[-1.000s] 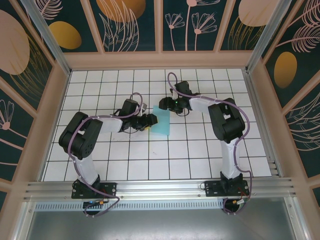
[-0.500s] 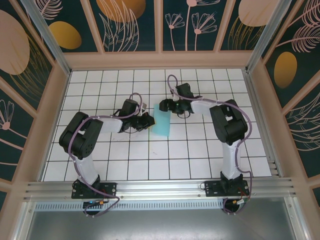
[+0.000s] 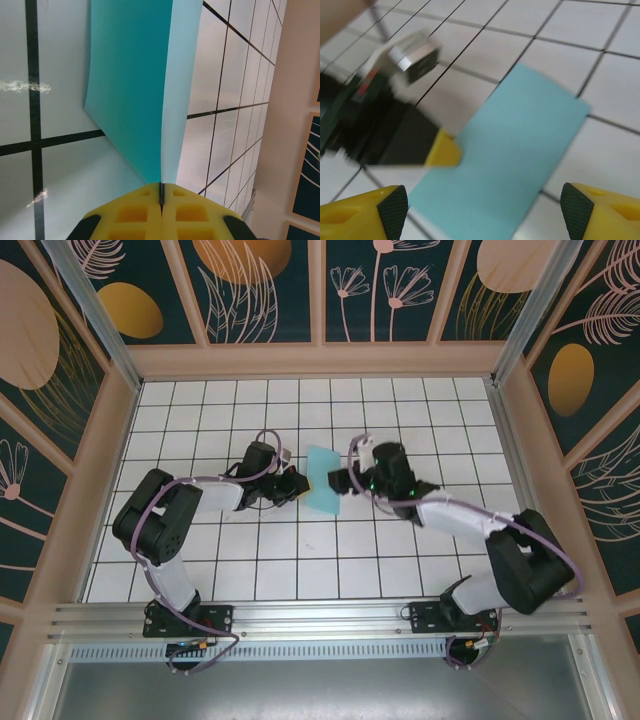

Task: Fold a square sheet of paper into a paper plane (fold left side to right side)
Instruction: Third fold the triangle at the center of the table.

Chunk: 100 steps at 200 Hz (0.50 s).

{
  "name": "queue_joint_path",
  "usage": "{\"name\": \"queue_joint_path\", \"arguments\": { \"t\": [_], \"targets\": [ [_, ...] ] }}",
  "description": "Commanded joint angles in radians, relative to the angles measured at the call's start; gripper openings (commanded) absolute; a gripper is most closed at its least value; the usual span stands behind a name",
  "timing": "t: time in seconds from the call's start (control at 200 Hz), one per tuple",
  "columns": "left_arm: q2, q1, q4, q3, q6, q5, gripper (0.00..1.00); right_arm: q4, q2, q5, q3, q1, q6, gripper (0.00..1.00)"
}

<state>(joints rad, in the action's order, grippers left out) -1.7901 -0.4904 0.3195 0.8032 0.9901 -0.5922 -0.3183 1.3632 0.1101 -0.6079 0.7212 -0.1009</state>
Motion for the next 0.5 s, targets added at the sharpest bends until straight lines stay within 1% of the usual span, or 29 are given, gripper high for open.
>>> {"name": "queue_joint_path", "arguments": {
  "t": [0.0, 0.13, 0.23, 0.325, 0.495],
  "targets": [
    [0.023, -0.010, 0.032, -0.010, 0.025, -0.001, 0.04, -0.147, -0.017, -0.192, 0.100, 0.135, 0.114, 0.83],
    [0.024, -0.009, 0.023, -0.011, 0.022, -0.002, 0.04, -0.147, 0.025, -0.337, 0.092, 0.277, 0.169, 0.83],
    [0.024, -0.011, 0.023, -0.011, 0.022, -0.001, 0.04, -0.119, 0.095, -0.436, 0.053, 0.352, 0.228, 0.83],
    [0.025, -0.011, 0.021, -0.010, 0.024, -0.001, 0.04, -0.110, 0.160, -0.494, 0.014, 0.384, 0.282, 0.83],
    [0.026, -0.013, 0.010, -0.004, 0.018, -0.004, 0.04, -0.128, 0.250, -0.543, -0.052, 0.390, 0.359, 0.83]
  ]
}}
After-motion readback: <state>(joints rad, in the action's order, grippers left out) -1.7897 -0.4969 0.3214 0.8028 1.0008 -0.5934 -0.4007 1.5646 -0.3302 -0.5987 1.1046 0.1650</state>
